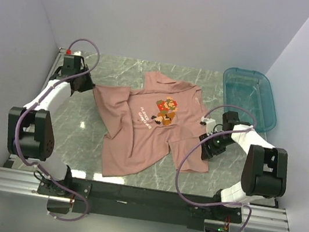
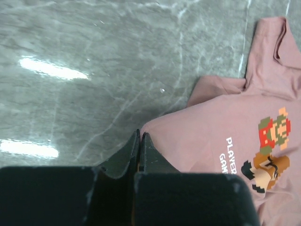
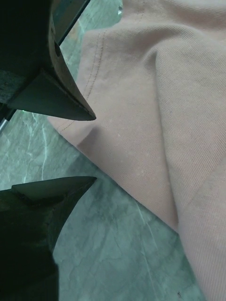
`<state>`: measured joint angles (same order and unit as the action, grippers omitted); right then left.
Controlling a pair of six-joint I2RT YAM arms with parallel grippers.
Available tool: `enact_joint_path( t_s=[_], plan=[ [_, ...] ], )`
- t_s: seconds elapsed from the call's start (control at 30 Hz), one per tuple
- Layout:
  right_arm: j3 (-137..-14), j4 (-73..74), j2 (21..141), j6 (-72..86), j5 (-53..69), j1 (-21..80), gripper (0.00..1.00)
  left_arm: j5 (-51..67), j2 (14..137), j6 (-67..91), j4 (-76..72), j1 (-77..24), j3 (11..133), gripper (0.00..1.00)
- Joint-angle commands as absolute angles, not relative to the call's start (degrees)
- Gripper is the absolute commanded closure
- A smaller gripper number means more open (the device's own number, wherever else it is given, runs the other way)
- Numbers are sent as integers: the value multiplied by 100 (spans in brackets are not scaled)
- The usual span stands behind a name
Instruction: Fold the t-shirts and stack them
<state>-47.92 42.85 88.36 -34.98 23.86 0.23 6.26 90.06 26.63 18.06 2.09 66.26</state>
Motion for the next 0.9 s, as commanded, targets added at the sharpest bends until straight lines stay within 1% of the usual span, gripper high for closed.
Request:
enact_joint_path(
  t_s=[0.0,0.07,0.1,0.17,0.2,0.23,0.27,0.3,0.33,0.43,0.6,0.87],
  plan=[
    [-4623,4104,9009,-3533,2293,44,45,738,9035,2619,1582,351,6899,100],
    [-4553,4131,9070,-3612,2390,53,49,729,9088,2619,1565,395,6943,100],
    [-4527,4166,9105,-3638,2425,70,55,721,9105,2619,1556,448,6952,100],
    [-4500,4227,9140,-3753,2514,88,62,703,9141,2619,1530,518,6978,100],
    [-4491,4288,9167,-3788,2522,88,74,703,9167,2628,1521,597,6996,100],
    [-4474,4306,9158,-3849,2496,88,81,694,9219,2637,1512,641,7013,100],
    [-4430,4341,9132,-3884,2470,79,86,703,9255,2645,1503,685,7057,100],
    [-4412,4394,9097,-3911,2418,62,97,686,9290,2646,1503,729,7084,100],
    [-4386,4412,8975,-4007,2286,44,100,677,9360,2654,1486,816,7101,100],
    [-4316,4605,8650,-4296,2093,-245,100,633,9561,2654,1503,1010,7215,100],
    [-4193,4947,8254,-4947,1390,-983,100,615,10019,2733,1538,1353,7514,100],
    [-3762,5326,7788,-5941,669,-1731,100,527,10933,2733,1801,1441,8384,100]
  ],
)
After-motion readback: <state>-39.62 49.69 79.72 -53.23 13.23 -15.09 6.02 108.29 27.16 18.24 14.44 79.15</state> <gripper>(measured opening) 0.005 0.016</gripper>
